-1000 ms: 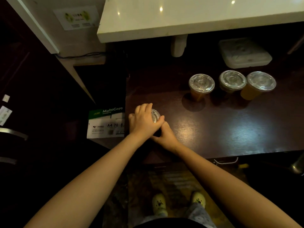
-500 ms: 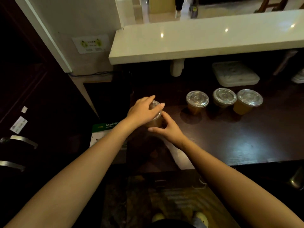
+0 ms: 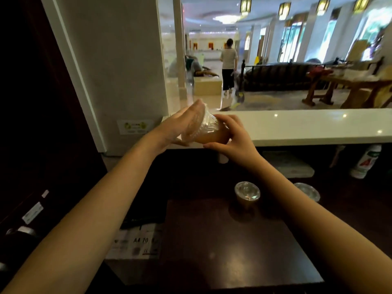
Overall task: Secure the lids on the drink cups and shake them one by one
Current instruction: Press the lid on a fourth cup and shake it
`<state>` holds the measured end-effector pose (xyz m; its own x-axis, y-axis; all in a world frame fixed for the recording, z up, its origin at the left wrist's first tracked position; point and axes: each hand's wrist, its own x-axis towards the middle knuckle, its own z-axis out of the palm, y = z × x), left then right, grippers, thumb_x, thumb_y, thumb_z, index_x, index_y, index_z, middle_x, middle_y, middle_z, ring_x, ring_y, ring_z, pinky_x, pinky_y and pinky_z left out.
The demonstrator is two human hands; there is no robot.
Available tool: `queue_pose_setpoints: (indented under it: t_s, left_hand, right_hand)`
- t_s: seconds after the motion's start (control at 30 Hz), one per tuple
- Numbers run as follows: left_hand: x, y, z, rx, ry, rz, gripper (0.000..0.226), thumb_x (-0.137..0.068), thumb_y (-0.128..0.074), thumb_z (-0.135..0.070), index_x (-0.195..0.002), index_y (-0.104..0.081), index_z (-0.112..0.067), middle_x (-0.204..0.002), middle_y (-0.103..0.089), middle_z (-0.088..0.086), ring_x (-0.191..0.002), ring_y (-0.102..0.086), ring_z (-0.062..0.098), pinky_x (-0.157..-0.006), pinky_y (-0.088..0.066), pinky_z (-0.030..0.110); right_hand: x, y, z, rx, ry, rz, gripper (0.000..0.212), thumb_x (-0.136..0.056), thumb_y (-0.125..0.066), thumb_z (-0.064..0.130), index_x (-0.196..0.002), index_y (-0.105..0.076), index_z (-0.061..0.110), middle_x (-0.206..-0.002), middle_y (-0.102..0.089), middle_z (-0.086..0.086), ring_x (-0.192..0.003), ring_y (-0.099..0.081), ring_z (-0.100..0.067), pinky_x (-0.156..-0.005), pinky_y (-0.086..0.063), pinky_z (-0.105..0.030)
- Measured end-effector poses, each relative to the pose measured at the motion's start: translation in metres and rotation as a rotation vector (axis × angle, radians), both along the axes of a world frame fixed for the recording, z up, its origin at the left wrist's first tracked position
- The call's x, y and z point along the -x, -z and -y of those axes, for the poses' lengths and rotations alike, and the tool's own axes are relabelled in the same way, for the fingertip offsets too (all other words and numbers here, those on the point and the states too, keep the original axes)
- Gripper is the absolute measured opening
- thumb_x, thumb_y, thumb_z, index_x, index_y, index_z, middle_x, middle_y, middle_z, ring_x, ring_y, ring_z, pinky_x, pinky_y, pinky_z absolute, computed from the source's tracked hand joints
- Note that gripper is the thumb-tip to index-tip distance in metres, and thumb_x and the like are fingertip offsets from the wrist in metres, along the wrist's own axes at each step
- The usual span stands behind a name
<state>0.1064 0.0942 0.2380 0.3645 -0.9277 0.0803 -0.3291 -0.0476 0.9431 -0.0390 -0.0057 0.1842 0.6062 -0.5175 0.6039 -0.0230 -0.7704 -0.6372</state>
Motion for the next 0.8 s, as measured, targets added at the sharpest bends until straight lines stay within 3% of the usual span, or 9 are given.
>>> queue_pose_setpoints:
  t_s: [0.1,0.23,0.3,0.4,0.47,0.57,0.63,0.73,0.8]
  left_hand:
    - [0.003,-0.012,-0.005,-0.031,0.135,-0.158,0.065,-0.074,-0.056,-0.061,-0.128,-0.049,-0.025,-0.123,-0.055,0.007,-0.102,-0.06,0.022,-0.068,-0.057,0.036]
    - [0.012,-0.015,-0.005,0.076,0.12,-0.318,0.065,-0.064,-0.059,-0.04,-0.124,-0.049,-0.017,-0.107,-0.053,0.008,-0.086,-0.054,0.019,-0.055,-0.049,0.025]
    - [0.012,-0.014,-0.007,0.136,0.124,-0.345,0.062,-0.056,-0.064,-0.036,-0.114,-0.048,-0.021,-0.105,-0.051,0.007,-0.086,-0.052,0.02,-0.055,-0.047,0.026]
    - [0.012,-0.012,-0.01,0.223,0.155,-0.292,0.062,-0.047,-0.065,-0.04,-0.106,-0.047,-0.03,-0.113,-0.049,0.008,-0.095,-0.052,0.022,-0.059,-0.048,0.027]
    - [0.013,-0.011,-0.01,0.272,0.191,-0.233,0.062,-0.048,-0.065,-0.038,-0.107,-0.046,-0.034,-0.118,-0.047,0.007,-0.103,-0.052,0.024,-0.067,-0.05,0.028]
    - [0.012,-0.008,-0.011,0.354,0.238,-0.097,0.063,-0.053,-0.067,-0.037,-0.111,-0.043,-0.041,-0.126,-0.043,0.007,-0.111,-0.052,0.027,-0.084,-0.052,0.035]
    - [0.011,-0.01,-0.011,0.356,0.272,-0.084,0.064,-0.057,-0.068,-0.037,-0.115,-0.041,-0.044,-0.129,-0.042,0.003,-0.115,-0.051,0.026,-0.084,-0.053,0.031]
    - [0.007,-0.018,-0.008,0.252,0.281,-0.226,0.065,-0.073,-0.064,-0.037,-0.13,-0.033,-0.043,-0.127,-0.043,-0.005,-0.111,-0.053,0.024,-0.067,-0.054,0.025]
    - [0.004,-0.024,-0.006,0.127,0.292,-0.357,0.056,-0.083,-0.053,-0.047,-0.134,-0.037,-0.032,-0.125,-0.046,0.003,-0.111,-0.053,0.028,-0.072,-0.056,0.035]
  right_hand:
    - [0.008,-0.027,0.001,0.198,0.029,-0.064,0.074,-0.067,-0.081,0.019,-0.132,-0.046,0.014,-0.124,-0.04,-0.001,-0.117,-0.043,-0.019,-0.1,-0.036,-0.023]
    - [0.018,-0.043,-0.003,0.138,-0.042,-0.081,0.083,-0.072,-0.078,0.016,-0.141,-0.032,0.02,-0.13,-0.034,0.008,-0.123,-0.04,-0.009,-0.103,-0.035,-0.021]
    - [0.024,-0.05,-0.005,-0.123,-0.132,-0.073,0.076,-0.08,-0.071,0.02,-0.142,-0.028,0.026,-0.136,-0.038,0.005,-0.124,-0.045,-0.011,-0.1,-0.043,-0.021]
    - [0.031,-0.062,-0.011,-0.505,-0.218,-0.081,0.044,-0.094,-0.044,0.039,-0.135,-0.041,0.023,-0.133,-0.05,-0.013,-0.11,-0.059,-0.021,-0.088,-0.055,-0.028]
    - [0.031,-0.069,-0.013,-0.656,-0.233,-0.133,0.049,-0.094,-0.032,0.052,-0.127,-0.048,0.019,-0.121,-0.057,-0.02,-0.094,-0.066,-0.024,-0.08,-0.058,-0.034]
    - [0.028,-0.076,-0.015,-0.752,-0.238,-0.17,0.05,-0.091,-0.038,0.057,-0.122,-0.05,0.019,-0.11,-0.06,-0.018,-0.074,-0.066,-0.02,-0.071,-0.057,-0.033]
    - [0.026,-0.08,-0.018,-0.806,-0.233,-0.113,0.042,-0.09,-0.047,0.051,-0.114,-0.052,0.017,-0.107,-0.058,-0.017,-0.069,-0.066,-0.02,-0.068,-0.059,-0.031]
    - [0.025,-0.077,-0.018,-0.78,-0.219,-0.004,0.031,-0.09,-0.055,0.039,-0.109,-0.054,0.015,-0.118,-0.054,-0.019,-0.086,-0.068,-0.028,-0.066,-0.059,-0.03]
    - [0.025,-0.074,-0.019,-0.729,-0.244,0.043,0.027,-0.09,-0.058,0.028,-0.114,-0.052,0.016,-0.122,-0.052,-0.018,-0.1,-0.063,-0.031,-0.07,-0.059,-0.031]
